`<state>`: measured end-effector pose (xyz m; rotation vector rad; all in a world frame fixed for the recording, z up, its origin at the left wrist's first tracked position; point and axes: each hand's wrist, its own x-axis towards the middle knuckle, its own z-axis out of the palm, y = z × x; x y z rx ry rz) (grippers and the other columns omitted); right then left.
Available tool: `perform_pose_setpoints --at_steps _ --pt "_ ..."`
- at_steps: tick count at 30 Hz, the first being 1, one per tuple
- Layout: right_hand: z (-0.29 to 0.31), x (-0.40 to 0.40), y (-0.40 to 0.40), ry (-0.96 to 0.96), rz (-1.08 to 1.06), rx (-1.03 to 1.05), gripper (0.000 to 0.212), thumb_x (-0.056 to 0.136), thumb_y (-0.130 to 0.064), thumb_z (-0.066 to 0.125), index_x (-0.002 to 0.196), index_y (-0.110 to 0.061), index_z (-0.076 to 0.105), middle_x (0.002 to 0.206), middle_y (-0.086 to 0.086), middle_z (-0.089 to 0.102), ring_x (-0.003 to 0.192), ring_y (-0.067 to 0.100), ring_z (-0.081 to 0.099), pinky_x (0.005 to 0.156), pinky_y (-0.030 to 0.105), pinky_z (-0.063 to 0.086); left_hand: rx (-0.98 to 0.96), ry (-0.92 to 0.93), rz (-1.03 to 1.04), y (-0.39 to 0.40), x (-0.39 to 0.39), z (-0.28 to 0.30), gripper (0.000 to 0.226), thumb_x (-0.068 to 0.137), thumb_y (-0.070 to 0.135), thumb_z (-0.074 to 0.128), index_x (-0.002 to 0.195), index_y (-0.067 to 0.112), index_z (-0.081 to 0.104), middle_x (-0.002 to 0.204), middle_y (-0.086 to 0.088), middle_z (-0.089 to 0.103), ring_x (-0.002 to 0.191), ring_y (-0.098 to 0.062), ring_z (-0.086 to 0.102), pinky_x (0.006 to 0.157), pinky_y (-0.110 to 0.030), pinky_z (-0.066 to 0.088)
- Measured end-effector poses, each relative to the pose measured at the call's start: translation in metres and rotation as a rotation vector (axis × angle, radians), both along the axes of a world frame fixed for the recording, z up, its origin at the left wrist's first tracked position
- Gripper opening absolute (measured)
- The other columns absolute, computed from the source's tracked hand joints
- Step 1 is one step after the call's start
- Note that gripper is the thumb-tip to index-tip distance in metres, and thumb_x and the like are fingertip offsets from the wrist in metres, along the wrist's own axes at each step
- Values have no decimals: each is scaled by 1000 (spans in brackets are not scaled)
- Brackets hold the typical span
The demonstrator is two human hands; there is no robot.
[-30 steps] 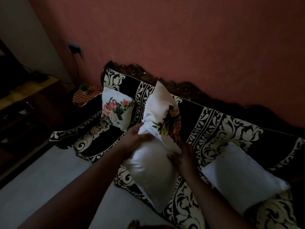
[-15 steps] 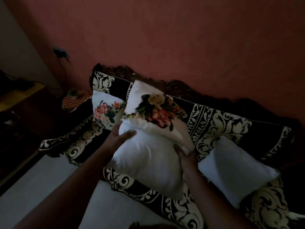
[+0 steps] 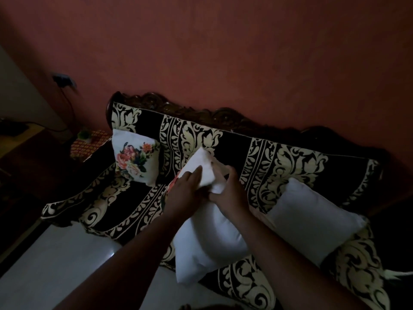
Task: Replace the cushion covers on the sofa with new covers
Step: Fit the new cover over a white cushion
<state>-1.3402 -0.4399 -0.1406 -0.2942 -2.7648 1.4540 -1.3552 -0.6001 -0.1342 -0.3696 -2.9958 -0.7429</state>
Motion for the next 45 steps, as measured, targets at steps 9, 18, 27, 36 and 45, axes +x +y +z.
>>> perform_pose_setpoints --at_steps 9,18,27,36,45 --pt "6 -4 32 25 174 -156 85 68 -30 91 137 -35 42 122 -6 60 111 15 61 88 36 53 -92 162 -84 -5 9 -16 48 85 44 51 115 13 71 98 -10 76 74 -33 73 59 -37 57" --pt "-18 57 70 206 -259 -191 144 51 -76 83 160 -37 -3 168 -7 4 155 19 9 119 47 28 170 247 150 -3 0 7 24 93 19 68 116 15 72 108 -11 75 94 -31 70 70 -28 40" --pt "-34 26 66 56 -266 -604 116 45 -51 100 145 -28 44 137 -9 60 124 14 59 102 47 53 366 344 64 7 11 21 20 94 13 67 112 7 74 97 -8 75 86 -16 66 70 -18 43" --pt "-29 33 51 141 -233 -403 109 56 -45 98 148 -32 40 141 -14 55 129 2 52 108 35 45 786 79 372 -24 -6 21 26 102 17 55 76 16 62 68 2 59 62 -7 51 59 -28 41" --pt "-31 47 32 -90 158 -191 64 77 -23 88 129 -35 52 118 -24 58 106 -10 57 76 -3 38 476 -129 286 -23 -27 35 33 104 34 54 75 32 68 67 13 62 67 -8 58 56 -23 35"
